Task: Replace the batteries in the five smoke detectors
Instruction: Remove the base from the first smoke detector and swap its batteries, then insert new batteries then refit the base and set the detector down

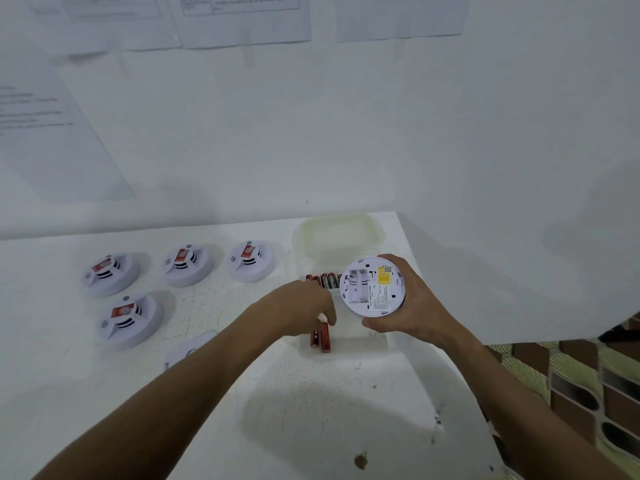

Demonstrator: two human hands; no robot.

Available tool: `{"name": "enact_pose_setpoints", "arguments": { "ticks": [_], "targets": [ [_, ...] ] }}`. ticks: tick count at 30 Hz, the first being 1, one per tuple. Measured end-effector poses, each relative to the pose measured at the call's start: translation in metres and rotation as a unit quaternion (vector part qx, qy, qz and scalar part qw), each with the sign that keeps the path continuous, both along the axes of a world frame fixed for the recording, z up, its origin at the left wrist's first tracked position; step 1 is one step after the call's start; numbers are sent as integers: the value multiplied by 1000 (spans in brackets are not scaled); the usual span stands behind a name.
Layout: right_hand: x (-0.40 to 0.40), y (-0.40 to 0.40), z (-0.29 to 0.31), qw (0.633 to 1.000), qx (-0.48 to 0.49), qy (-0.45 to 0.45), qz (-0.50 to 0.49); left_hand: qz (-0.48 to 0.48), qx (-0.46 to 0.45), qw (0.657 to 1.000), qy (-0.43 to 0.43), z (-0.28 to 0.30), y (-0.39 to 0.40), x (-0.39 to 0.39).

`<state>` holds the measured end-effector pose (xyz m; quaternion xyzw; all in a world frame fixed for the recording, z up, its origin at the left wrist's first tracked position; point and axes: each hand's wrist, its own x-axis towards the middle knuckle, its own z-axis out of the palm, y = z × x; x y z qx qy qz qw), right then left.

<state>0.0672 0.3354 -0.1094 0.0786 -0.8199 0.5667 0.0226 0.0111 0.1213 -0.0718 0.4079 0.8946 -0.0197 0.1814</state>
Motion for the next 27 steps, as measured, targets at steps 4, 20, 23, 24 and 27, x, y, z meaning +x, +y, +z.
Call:
{"name": "enact_pose_setpoints", "arguments": {
  "ticks": [4,20,23,24,27],
  "targets": [
    [1,1,1,1000,-16,-7,1,75,86,992,-47,14,-15,-11],
    [-6,8,5,1000,-22,-4,6,264,0,964,-22,-15,-2,-81],
    [-7,9,2,1000,-17,-6,6,240,-38,969,-51,-19,1,-85],
    [-8,10,1,1000,-16,-7,5,233,-43,970,-54,-18,3,-85],
    [-10,10,-1,1000,-15,-9,2,233,-27,970,-61,-20,5,-86]
  ]
}}
